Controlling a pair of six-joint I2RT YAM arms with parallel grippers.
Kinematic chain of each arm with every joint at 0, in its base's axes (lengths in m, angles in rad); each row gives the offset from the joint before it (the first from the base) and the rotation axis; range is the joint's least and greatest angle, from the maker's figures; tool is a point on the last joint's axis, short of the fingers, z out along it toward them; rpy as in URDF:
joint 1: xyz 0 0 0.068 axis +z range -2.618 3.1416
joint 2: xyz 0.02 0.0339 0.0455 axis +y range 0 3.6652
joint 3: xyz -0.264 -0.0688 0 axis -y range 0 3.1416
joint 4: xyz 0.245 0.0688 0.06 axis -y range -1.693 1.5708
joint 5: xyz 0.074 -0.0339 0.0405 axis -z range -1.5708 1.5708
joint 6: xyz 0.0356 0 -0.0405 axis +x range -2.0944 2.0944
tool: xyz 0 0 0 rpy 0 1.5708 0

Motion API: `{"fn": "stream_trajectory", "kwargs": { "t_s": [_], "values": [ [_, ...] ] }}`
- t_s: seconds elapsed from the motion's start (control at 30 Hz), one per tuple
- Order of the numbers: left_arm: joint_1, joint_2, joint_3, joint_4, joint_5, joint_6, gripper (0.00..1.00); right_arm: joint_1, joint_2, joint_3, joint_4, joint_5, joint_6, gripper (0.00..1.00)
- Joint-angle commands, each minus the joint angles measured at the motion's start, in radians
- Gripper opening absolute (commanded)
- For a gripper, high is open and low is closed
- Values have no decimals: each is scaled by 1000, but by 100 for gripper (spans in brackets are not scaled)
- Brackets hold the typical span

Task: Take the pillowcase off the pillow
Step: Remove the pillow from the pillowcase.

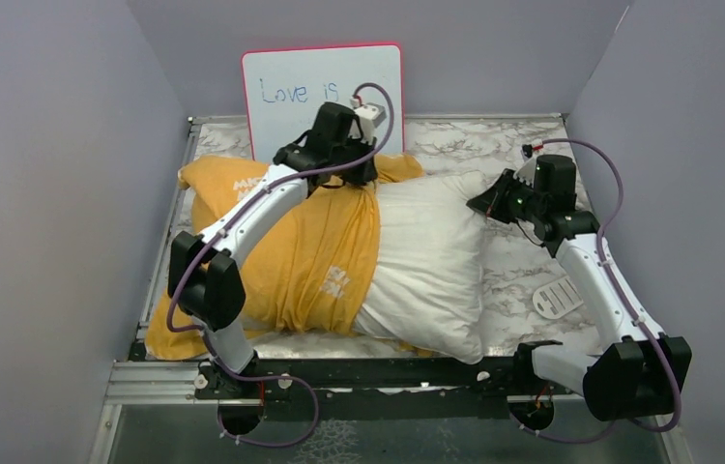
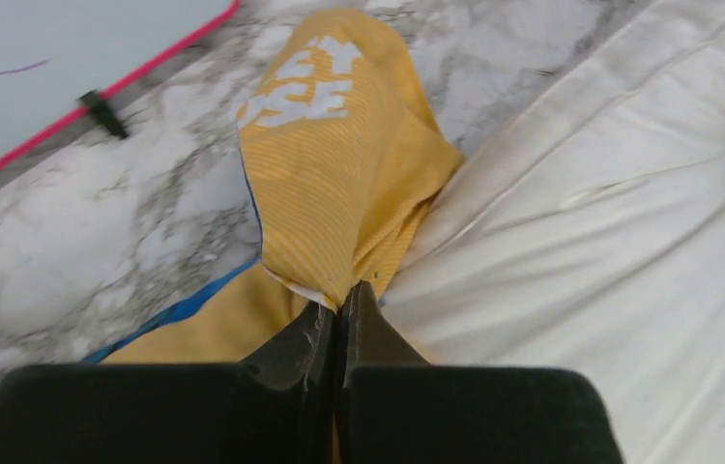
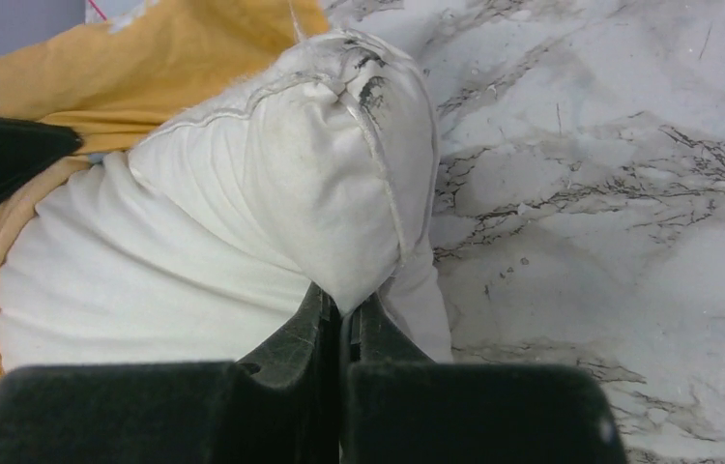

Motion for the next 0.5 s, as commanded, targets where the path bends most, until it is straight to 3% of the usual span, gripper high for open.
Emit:
{"fn": "stream_trajectory", "kwargs": {
  "t_s": [0.0,0.07,0.13,0.2,0.23,0.37,0.47],
  "values": [
    [151,-160,-72,-48,-143,30,0,-59,1,56,38,161,21,1],
    [183,-178,-99,-47,-78,42,1,-59,-6,58,62,113,16,0],
    [187,-177,-107,-44,28,51,24,-59,-15,48,104,34,4,1],
    [187,-168,-102,-35,147,46,60,-60,-17,51,112,-1,-2,1],
    [185,-164,-98,-30,194,44,68,-60,-17,57,107,-3,-10,1],
    [184,-175,-98,-30,237,66,88,-59,-12,81,71,1,-47,1],
    [184,-203,-117,-45,222,96,96,-59,-15,84,56,5,-57,1]
  ]
}}
